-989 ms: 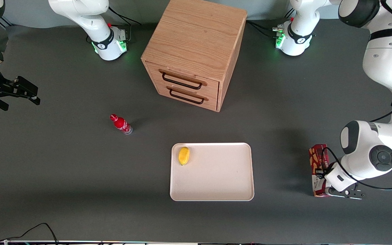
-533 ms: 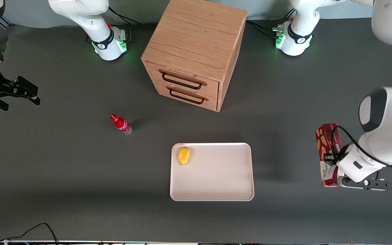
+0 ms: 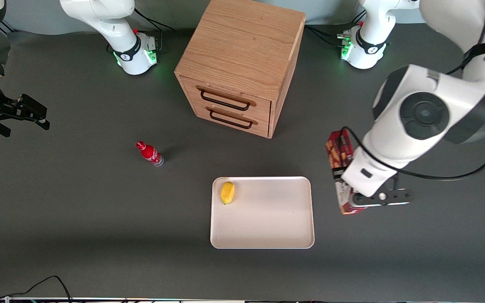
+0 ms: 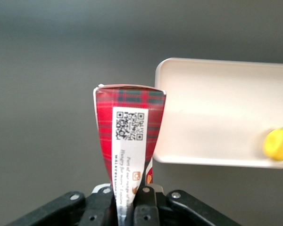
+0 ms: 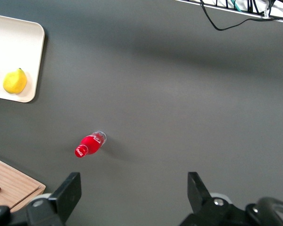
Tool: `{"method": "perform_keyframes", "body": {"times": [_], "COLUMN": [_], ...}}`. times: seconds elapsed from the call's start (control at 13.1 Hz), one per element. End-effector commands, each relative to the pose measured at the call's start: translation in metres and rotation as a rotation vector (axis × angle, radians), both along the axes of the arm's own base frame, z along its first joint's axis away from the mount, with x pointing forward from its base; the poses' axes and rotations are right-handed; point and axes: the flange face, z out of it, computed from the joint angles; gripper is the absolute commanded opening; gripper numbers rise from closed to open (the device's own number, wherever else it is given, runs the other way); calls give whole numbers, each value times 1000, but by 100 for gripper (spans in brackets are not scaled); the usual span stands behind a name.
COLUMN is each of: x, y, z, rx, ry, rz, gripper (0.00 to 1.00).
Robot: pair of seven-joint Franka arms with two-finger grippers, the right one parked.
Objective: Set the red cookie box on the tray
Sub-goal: 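Carry the held box with the left gripper over the white tray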
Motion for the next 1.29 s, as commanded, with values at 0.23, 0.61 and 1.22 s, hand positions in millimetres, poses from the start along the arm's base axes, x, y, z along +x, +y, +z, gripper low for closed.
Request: {"method": "perform_keyframes", "body": {"times": [0.23,0.61,1.22], "x": [28,34,38], "y": [-61,-86,-86], "z": [-110,-204,-232], "rx": [-63,-20,17], "ry": [-70,-128,-171], "rz": [-2,-16,-31], "gripper": [0,0,100]}}
